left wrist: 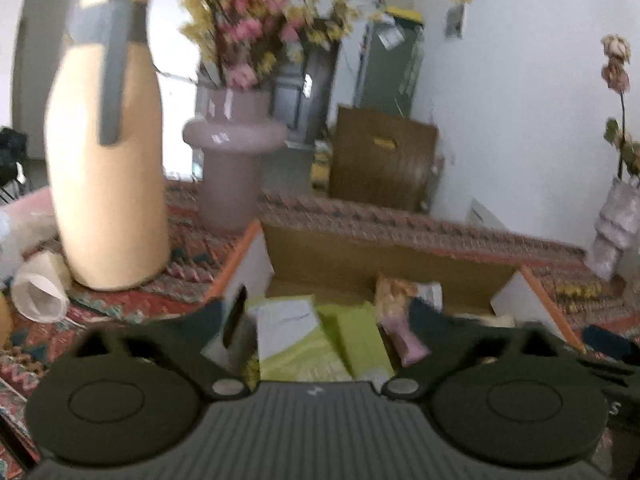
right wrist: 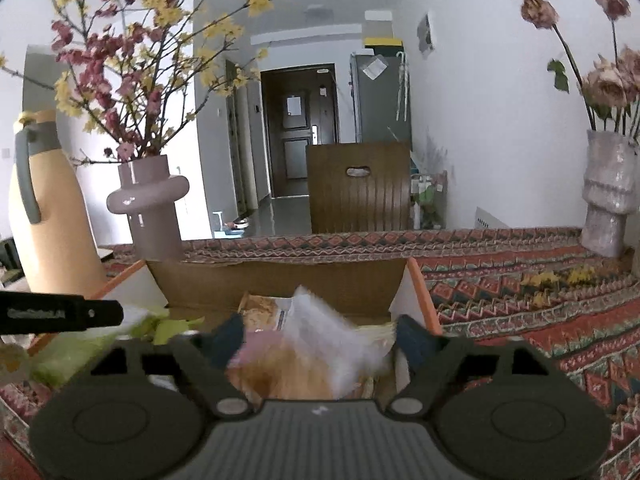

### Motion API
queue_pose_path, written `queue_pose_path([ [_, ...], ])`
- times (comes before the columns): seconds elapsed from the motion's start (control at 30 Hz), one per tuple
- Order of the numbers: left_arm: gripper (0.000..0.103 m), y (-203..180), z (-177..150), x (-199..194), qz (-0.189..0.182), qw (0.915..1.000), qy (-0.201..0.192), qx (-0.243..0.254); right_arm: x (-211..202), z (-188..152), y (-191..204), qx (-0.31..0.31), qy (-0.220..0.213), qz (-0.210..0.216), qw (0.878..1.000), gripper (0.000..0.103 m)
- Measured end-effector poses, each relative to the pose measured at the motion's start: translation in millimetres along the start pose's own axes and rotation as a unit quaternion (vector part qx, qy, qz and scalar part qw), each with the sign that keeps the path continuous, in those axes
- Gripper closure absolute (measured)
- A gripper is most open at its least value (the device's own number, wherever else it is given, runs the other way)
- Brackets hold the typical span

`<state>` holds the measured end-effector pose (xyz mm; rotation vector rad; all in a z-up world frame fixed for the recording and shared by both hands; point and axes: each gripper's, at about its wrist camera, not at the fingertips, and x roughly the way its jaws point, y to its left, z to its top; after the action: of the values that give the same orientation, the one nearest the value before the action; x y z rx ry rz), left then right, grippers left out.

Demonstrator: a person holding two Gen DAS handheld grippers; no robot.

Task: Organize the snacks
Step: 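Lower both packets into the box and open both grippers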

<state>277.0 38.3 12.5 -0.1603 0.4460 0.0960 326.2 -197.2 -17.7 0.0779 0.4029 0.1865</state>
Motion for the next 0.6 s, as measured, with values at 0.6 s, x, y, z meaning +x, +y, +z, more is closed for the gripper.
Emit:
queue_pose_path([
  [0.6,0.0,-6,6,-17,0.007,0.9999,-0.004,-0.007,-14,2,-9,0.028,-0.013,-0.009,0.999,0.0],
])
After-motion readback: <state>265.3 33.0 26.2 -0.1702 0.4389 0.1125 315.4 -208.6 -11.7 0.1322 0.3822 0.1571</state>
